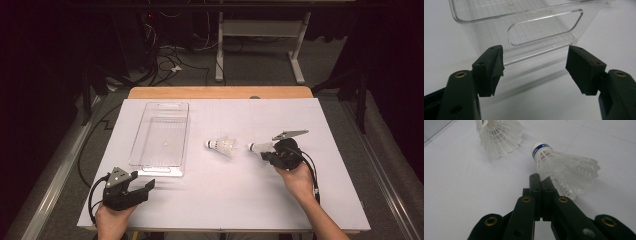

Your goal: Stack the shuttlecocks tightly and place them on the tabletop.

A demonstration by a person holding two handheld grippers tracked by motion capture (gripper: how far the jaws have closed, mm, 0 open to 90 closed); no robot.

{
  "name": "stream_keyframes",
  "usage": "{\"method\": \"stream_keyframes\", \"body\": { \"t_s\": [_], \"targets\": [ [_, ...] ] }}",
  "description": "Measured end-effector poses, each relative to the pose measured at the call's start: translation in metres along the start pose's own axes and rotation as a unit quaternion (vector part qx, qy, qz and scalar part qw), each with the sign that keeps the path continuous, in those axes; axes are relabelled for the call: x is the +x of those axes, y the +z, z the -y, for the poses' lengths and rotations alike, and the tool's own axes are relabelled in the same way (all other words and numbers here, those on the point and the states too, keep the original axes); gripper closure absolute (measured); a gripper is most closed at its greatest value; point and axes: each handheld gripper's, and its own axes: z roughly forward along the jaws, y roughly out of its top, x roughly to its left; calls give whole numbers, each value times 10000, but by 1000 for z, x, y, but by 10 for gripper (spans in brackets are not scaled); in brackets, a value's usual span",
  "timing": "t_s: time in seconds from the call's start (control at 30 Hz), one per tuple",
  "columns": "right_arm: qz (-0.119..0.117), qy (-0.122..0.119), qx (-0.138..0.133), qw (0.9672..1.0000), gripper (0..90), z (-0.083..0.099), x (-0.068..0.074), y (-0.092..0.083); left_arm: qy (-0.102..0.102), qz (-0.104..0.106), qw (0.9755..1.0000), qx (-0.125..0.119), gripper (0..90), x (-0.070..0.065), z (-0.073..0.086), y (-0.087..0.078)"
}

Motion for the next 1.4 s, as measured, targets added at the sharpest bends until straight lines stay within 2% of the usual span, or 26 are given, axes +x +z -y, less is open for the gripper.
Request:
{"method": "stream_keyframes", "body": {
  "t_s": [0.5, 1.4],
  "targets": [
    [-96, -67, -30, 9999, 900, 0, 8, 0, 5, 5, 10000, 8, 312, 0, 0, 0],
    [-294, -263, -15, 9992, 900, -9, 24, 7, 12, 7, 10000, 16, 312, 0, 0, 0]
  ]
}}
